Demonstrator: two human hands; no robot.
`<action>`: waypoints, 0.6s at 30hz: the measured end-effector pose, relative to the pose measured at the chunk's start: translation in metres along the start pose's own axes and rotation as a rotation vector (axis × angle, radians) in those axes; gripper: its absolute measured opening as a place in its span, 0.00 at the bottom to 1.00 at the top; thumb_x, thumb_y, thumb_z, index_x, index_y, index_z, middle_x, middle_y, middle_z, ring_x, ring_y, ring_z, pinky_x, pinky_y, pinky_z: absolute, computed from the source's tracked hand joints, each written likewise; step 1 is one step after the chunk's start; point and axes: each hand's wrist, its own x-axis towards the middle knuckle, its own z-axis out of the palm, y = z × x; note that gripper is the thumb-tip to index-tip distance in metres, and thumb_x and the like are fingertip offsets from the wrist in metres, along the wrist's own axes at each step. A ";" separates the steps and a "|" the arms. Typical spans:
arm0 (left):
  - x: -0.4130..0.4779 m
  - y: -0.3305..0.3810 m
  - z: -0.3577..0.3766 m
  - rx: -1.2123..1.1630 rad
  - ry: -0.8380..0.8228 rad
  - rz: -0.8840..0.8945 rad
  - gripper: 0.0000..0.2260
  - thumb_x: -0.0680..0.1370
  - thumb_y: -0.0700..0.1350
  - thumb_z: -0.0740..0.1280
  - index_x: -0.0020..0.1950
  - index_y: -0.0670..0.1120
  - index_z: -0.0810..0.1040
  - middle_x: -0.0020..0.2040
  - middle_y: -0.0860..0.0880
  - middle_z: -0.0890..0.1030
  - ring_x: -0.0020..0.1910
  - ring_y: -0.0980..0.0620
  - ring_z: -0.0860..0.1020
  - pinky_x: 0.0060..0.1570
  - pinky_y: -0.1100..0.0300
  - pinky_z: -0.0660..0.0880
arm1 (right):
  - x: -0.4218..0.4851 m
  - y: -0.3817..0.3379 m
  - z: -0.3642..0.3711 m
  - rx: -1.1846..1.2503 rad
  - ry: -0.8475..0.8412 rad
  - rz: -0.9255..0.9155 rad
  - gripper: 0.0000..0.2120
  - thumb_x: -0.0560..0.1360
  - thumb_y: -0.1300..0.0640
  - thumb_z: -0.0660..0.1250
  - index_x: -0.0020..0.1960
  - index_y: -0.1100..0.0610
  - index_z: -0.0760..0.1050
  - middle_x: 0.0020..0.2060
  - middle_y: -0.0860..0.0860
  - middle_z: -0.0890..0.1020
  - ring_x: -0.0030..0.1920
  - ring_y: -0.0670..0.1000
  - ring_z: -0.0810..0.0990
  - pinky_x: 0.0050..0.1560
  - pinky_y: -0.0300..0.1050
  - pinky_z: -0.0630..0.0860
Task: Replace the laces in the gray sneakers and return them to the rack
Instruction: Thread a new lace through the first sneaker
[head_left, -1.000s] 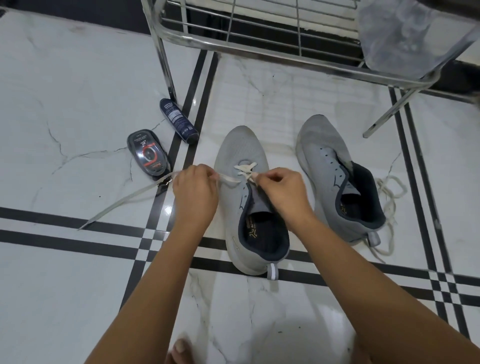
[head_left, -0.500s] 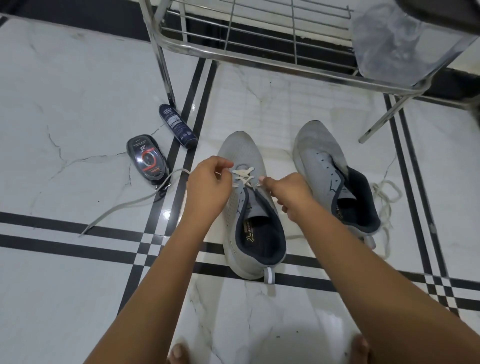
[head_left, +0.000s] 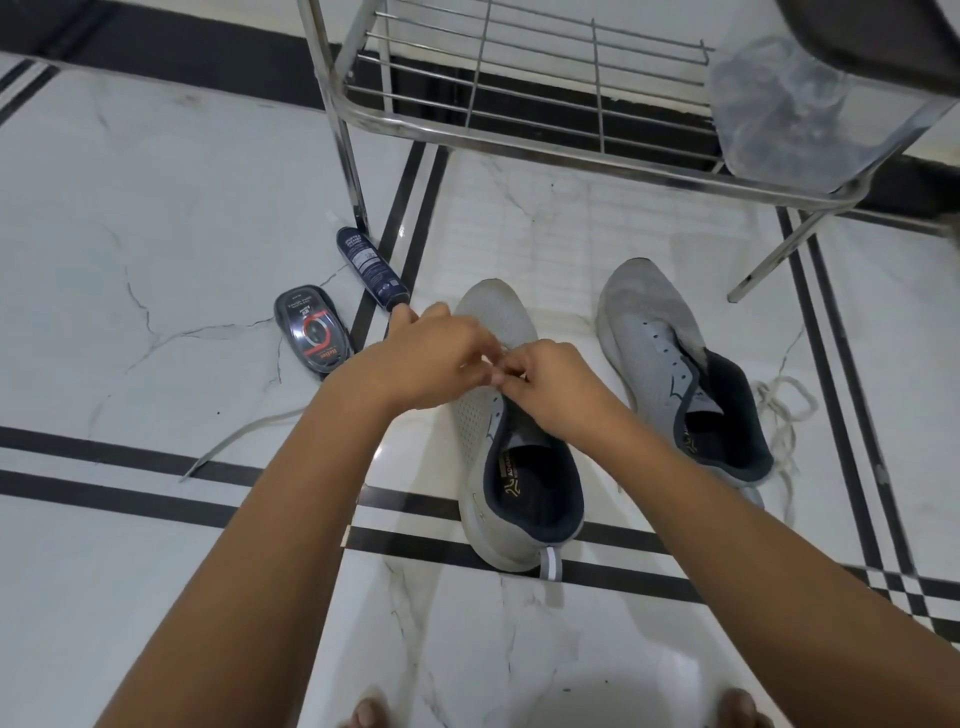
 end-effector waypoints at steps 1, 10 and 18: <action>0.000 -0.002 0.002 -0.002 -0.037 -0.027 0.12 0.79 0.55 0.60 0.58 0.52 0.77 0.48 0.53 0.78 0.51 0.52 0.66 0.55 0.52 0.57 | -0.001 0.000 -0.002 -0.039 0.014 -0.005 0.11 0.79 0.59 0.61 0.50 0.63 0.81 0.43 0.55 0.81 0.40 0.52 0.75 0.35 0.38 0.66; -0.009 -0.011 0.015 -0.085 0.150 -0.083 0.15 0.80 0.53 0.57 0.52 0.45 0.79 0.43 0.49 0.76 0.47 0.49 0.74 0.48 0.54 0.60 | 0.007 0.019 -0.019 -0.353 -0.021 -0.063 0.15 0.77 0.56 0.63 0.64 0.55 0.74 0.60 0.53 0.74 0.60 0.56 0.69 0.60 0.51 0.69; -0.010 -0.021 0.011 -0.074 0.246 -0.142 0.14 0.81 0.51 0.55 0.52 0.47 0.78 0.46 0.51 0.72 0.55 0.47 0.73 0.58 0.49 0.61 | 0.020 0.046 -0.049 -0.574 0.007 0.117 0.12 0.78 0.58 0.62 0.59 0.54 0.78 0.57 0.55 0.78 0.57 0.58 0.74 0.55 0.51 0.74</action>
